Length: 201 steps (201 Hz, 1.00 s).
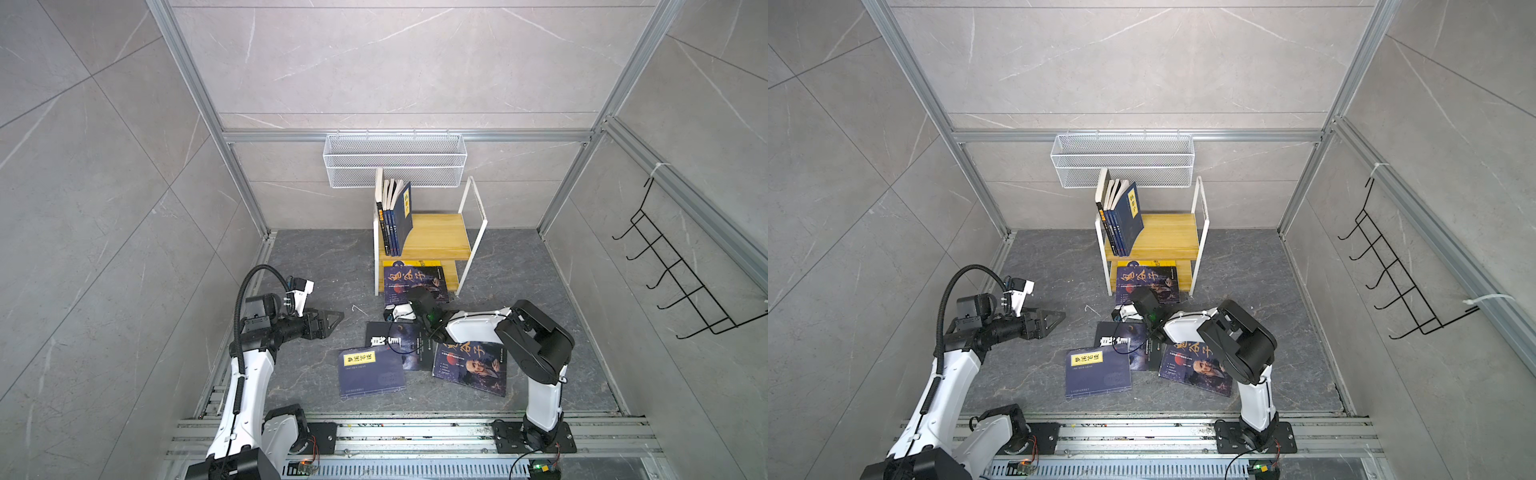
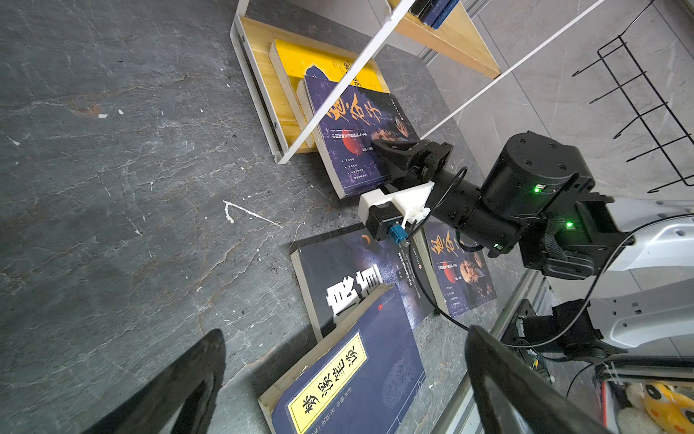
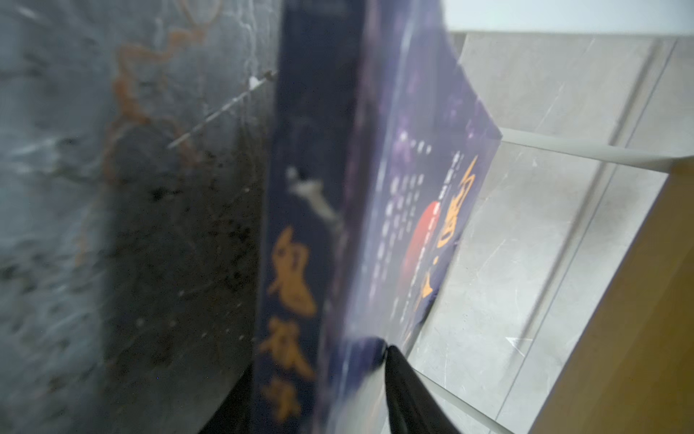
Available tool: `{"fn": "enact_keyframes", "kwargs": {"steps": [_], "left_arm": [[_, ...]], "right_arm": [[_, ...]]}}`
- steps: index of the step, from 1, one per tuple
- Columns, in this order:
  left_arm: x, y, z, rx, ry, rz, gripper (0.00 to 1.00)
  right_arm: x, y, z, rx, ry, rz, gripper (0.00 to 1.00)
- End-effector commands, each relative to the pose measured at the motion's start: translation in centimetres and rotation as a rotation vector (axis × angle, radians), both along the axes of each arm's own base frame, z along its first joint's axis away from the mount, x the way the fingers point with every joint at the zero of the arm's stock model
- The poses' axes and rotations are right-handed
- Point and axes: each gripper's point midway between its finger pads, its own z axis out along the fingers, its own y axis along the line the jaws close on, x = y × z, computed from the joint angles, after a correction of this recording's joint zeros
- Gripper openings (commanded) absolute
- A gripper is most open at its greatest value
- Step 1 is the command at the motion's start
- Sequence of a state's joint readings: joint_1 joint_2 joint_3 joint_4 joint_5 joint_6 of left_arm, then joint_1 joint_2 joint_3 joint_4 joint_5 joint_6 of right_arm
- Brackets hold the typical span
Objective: Stacking books/files
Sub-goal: Place the book on the bookshelf, then move the book to the bookshelf.
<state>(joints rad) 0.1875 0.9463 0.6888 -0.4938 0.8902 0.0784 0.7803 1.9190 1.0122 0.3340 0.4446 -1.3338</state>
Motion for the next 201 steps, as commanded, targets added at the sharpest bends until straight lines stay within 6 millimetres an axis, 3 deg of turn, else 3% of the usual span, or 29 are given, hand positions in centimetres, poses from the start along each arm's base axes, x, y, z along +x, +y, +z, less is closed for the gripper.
{"fn": "enact_keyframes", "kwargs": {"steps": [1, 41, 88, 123, 162, 201], "left_arm": [[0.2, -0.1, 1.6, -0.011, -0.043, -0.004, 1.0], [0.1, -0.3, 2.1, -0.03, -0.046, -0.005, 1.0], [0.0, -0.2, 2.1, -0.028, -0.049, -0.003, 1.0], [0.1, -0.1, 2.1, -0.029, -0.04, 0.004, 1.0], [0.1, 0.0, 1.9, -0.03, -0.035, 0.009, 1.0], [0.1, 0.1, 1.7, -0.029, -0.039, 0.008, 1.0]], "right_arm": [[0.2, 0.6, 2.1, 0.06, 0.039, -0.022, 0.47], [1.6, 0.9, 2.3, 0.023, 0.028, -0.017, 0.37], [3.4, 0.6, 2.9, 0.021, 0.023, -0.035, 0.35], [4.2, 0.6, 2.5, 0.021, 0.042, -0.045, 0.17], [5.0, 0.6, 2.0, 0.016, 0.041, -0.063, 0.06], [5.2, 0.2, 1.7, 0.013, 0.057, -0.078, 0.07]]}}
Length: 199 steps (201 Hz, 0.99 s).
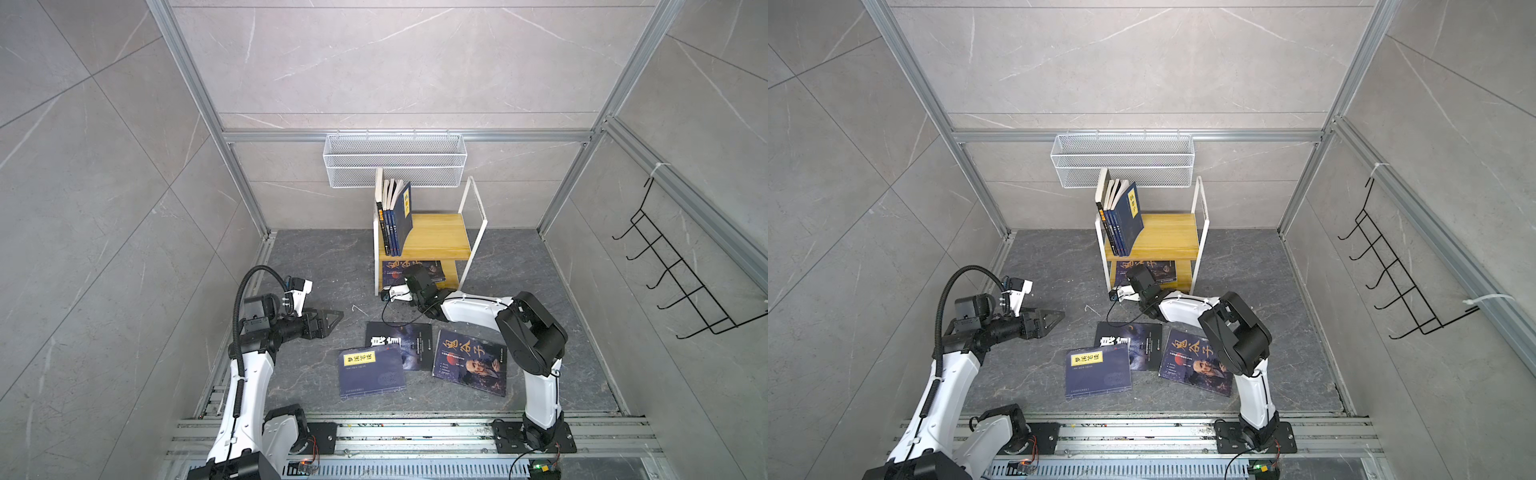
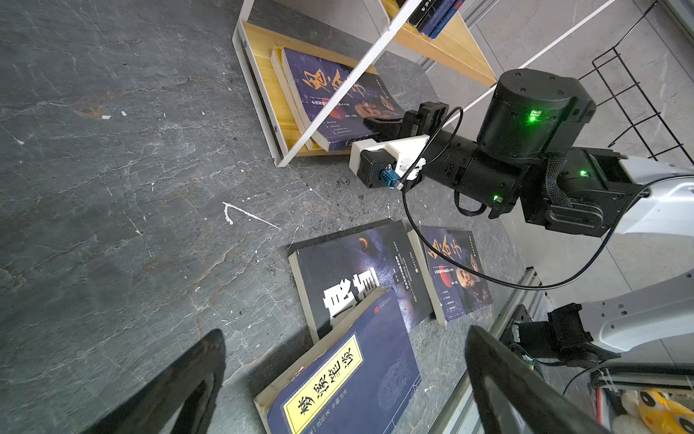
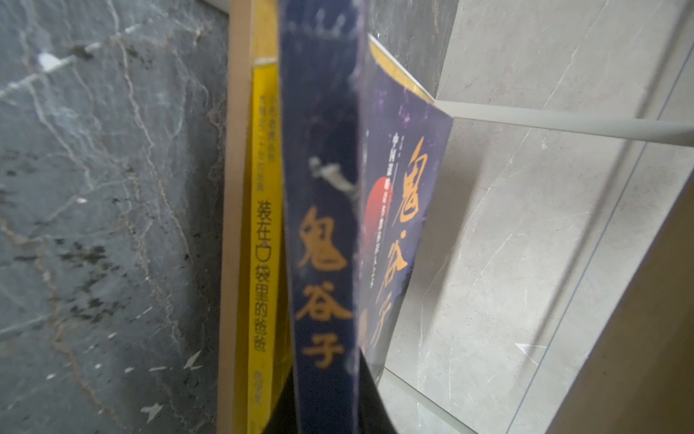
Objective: Stacking books/files
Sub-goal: Move the book to the bookshelf.
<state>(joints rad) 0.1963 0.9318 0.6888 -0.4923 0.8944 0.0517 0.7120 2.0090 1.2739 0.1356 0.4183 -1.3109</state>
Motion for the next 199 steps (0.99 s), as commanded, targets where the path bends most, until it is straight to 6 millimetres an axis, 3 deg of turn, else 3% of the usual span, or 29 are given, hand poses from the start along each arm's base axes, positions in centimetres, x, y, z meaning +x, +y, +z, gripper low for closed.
{"fn": "enact_keyframes", "kwargs": {"steps": [1, 30, 74, 117, 144, 199], "left_arm": [[0.2, -0.1, 1.4, -0.014, -0.041, -0.009, 1.0], [0.2, -0.1, 1.3, -0.015, -0.047, -0.008, 1.0], [0.4, 0.0, 1.4, -0.024, -0.039, -0.005, 1.0], [0.3, 0.1, 1.5, -0.032, -0.035, 0.002, 1.0], [0.3, 0.2, 1.3, -0.031, -0.034, 0.005, 1.0], [0.4, 0.2, 1.4, -0.042, -0.029, 0.007, 1.0]], "right_arm": [[0.2, -0.1, -0.4, 0.001, 0.025, -0.017, 0.08], [-1.8, -0.2, -0.4, 0.037, 0.153, -0.005, 0.33], [-3.8, -0.1, 0.4, 0.082, 0.265, 0.002, 0.49], [-3.4, 0.2, 1.0, 0.106, 0.278, -0.03, 0.51], [-2.8, 0.2, 1.4, 0.117, 0.261, -0.051, 0.45], [-1.3, -0.4, 0.3, 0.063, 0.213, -0.09, 0.41]]}}
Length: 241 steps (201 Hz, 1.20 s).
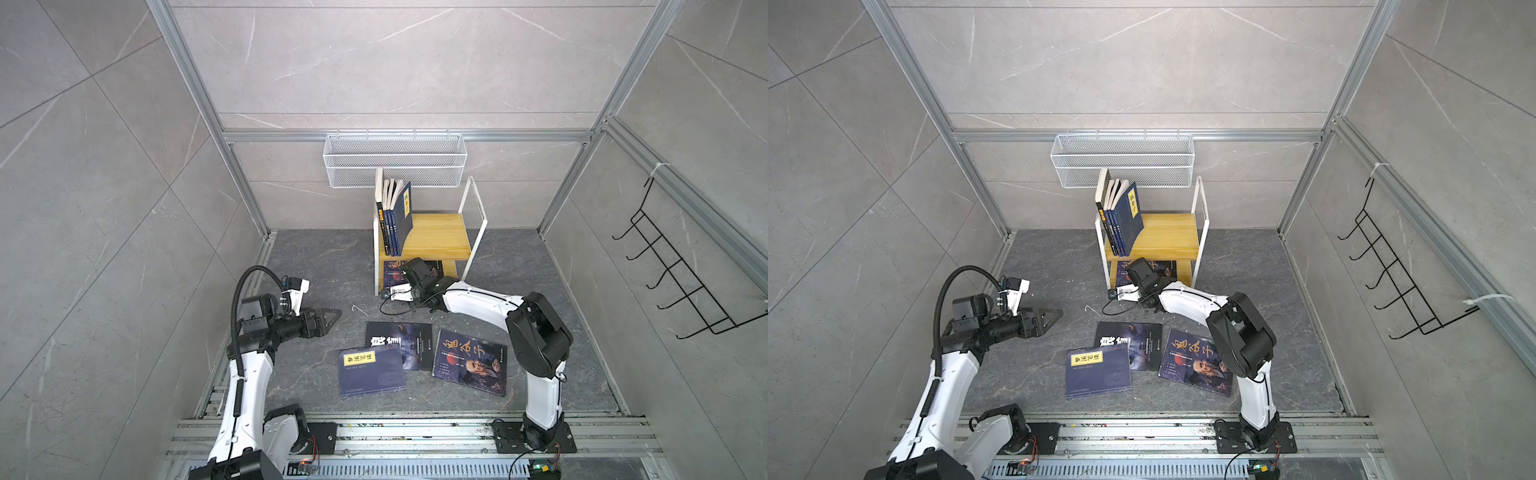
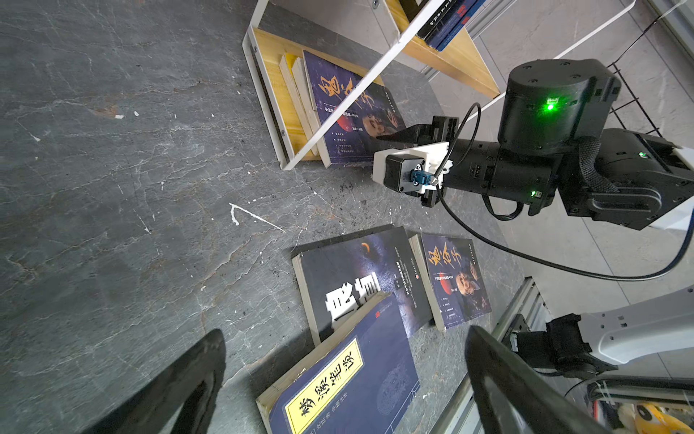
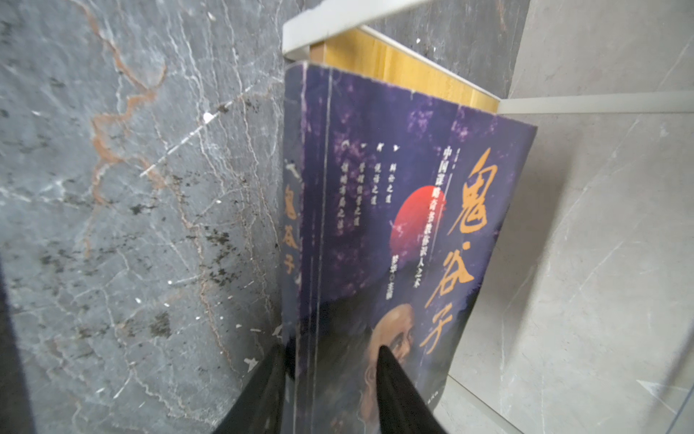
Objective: Stacking books/files
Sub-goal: Move the book to the bookshelf.
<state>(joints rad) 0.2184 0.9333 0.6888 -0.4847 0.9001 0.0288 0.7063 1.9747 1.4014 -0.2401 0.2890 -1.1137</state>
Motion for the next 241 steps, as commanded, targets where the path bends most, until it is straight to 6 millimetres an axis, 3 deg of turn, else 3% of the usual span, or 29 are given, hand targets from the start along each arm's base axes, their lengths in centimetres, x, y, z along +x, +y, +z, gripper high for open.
{"fn": "enact_keyframes", "kwargs": {"steps": [1, 41, 123, 165, 206, 241], "left_arm": [[0.1, -0.3, 1.3, -0.027, -0.038, -0.019, 1.0], [0.1, -0.2, 1.1, -0.023, -0.042, -0.019, 1.0], [0.2, 0.0, 1.3, -0.03, -0.048, -0.007, 1.0], [0.2, 0.0, 1.4, -0.034, -0.043, -0.006, 1.0], [0.2, 0.1, 1.3, -0.036, -0.035, -0.004, 1.0], [0.2, 0.0, 1.1, -0.036, -0.036, -0.005, 1.0]], "right_arm": [[1.6, -0.3, 0.3, -0.019, -0.04, -0.044, 0.41], [2.5, -0.4, 0.2, -0.063, -0.097, -0.022, 0.36], [0.8, -0.4, 0.0, -0.05, -0.038, 0.036, 0.37], [-0.4, -1.8, 1.1, -0.07, -0.013, 0.029, 0.46], [-1.0, -4.5, 0.7, -0.073, 0.036, -0.033, 0.47], [-0.2, -6.6, 0.4, -0.09, 0.034, -0.083, 0.47]]}}
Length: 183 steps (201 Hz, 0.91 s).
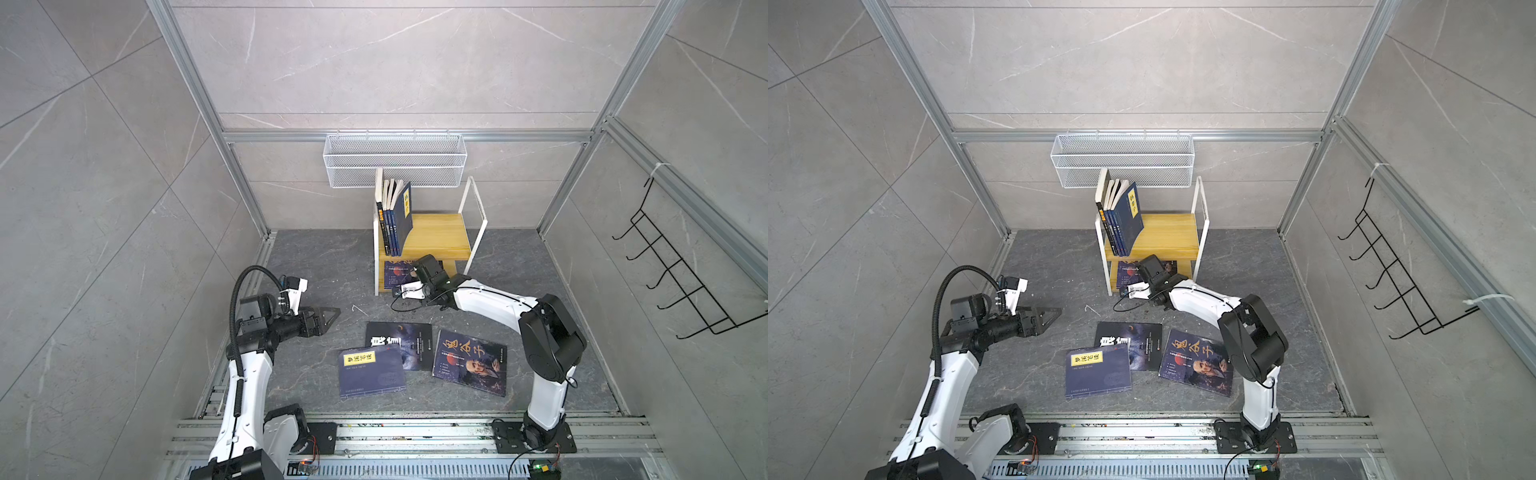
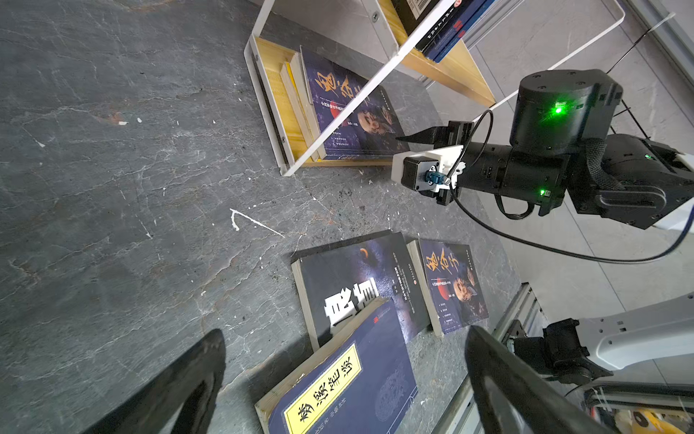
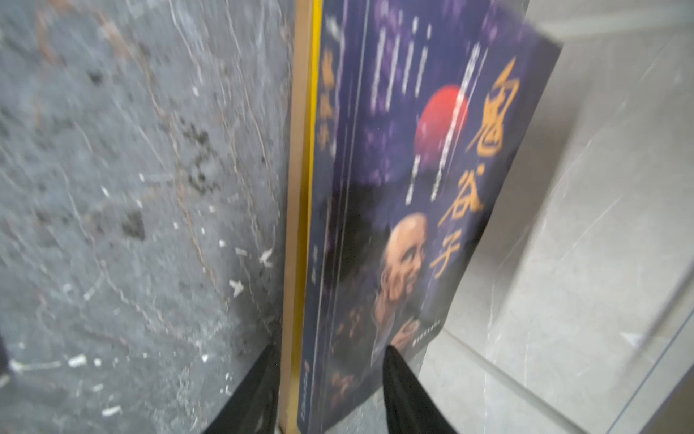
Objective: Stacking books/files
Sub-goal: Move the book to the bookshelf.
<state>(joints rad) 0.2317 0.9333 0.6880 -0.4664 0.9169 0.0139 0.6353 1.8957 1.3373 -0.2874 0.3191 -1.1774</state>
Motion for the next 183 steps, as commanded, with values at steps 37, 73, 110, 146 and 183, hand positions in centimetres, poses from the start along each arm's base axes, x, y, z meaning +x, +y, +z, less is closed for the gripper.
{"fn": "enact_keyframes", "kwargs": {"steps": [37, 73, 110, 146, 183], "left_arm": [[0.0, -0.1, 0.9, -0.016, -0.039, -0.012, 1.0], [0.0, -0.1, 1.0, -0.021, -0.031, -0.01, 1.0], [0.0, 0.0, 0.8, -0.019, -0.022, -0.006, 1.0], [0.0, 0.0, 0.7, -0.019, -0.03, -0.005, 1.0], [0.0, -0.1, 1.0, -0.027, -0.038, -0.009, 1.0]], "right_arm": [[-0.2, -2.3, -1.0, 0.003, 0.04, -0.022, 0.46], [0.7, -2.7, -2.0, 0.004, 0.033, -0.043, 0.44], [1.4, -2.9, -1.9, 0.003, 0.023, -0.072, 0.36], [2.3, -3.2, -1.6, -0.002, -0.003, -0.094, 0.28], [2.7, -2.8, -1.3, 0.019, -0.027, -0.081, 0.27]]}}
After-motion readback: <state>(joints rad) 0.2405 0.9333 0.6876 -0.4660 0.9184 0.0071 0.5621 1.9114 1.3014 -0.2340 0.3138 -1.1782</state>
